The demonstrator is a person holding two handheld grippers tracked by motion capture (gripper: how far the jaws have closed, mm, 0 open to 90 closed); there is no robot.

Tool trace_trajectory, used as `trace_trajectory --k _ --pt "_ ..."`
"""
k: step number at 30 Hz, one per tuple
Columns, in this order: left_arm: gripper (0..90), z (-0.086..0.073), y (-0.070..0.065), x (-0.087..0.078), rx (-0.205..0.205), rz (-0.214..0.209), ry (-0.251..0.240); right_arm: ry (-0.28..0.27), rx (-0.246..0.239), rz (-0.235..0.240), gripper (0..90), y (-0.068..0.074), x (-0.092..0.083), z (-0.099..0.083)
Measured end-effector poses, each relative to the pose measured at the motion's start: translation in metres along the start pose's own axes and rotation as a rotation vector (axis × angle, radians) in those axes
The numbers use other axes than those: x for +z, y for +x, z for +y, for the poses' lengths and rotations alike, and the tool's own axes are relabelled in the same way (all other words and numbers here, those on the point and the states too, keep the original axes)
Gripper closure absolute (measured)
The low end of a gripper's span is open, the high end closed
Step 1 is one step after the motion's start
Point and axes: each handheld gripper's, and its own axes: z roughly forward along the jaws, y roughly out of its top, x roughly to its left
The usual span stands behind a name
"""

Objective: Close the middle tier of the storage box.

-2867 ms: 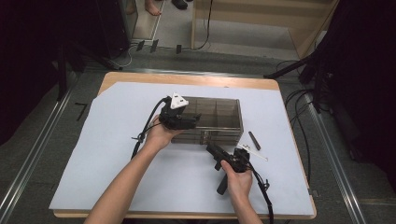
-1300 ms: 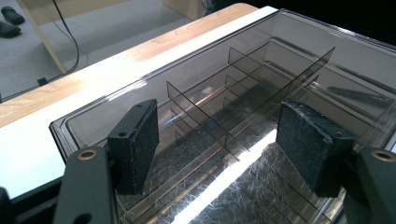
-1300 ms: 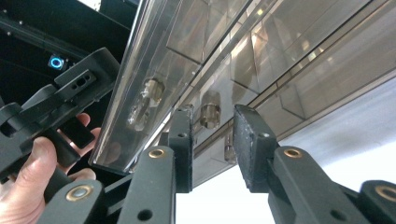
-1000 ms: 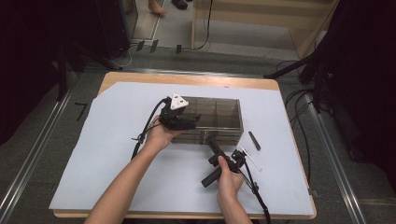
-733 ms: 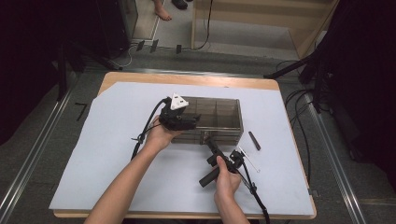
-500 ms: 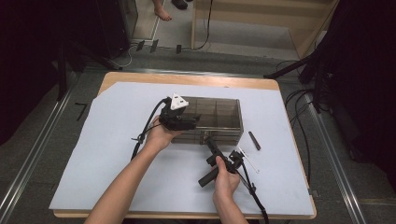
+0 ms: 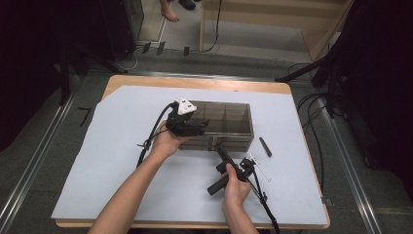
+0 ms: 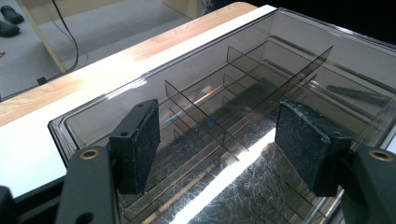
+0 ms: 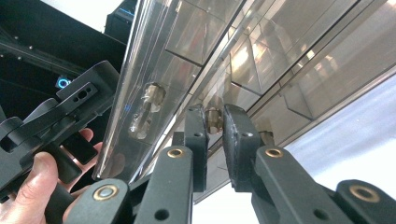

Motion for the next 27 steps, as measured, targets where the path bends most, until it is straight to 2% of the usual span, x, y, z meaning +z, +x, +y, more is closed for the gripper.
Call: trace_trajectory --k 11,24,27 --pt "32.4 0.0000 0.0001 0.0001 0.000 -0.002 0.000 -0.009 -0.002 0.004 80.5 -0.0011 0.0005 -0.0007" --pt "32.5 0.0001 0.0001 0.0000 0.001 -0.001 0.000 -0.024 0.024 -0.001 79.8 0.0006 0.0013 -0.0052" --pt "32.5 0.0001 0.0002 0.0000 0.002 -0.002 0.000 -0.030 0.011 0.001 80.8 -0.0004 0.0005 -0.0043"
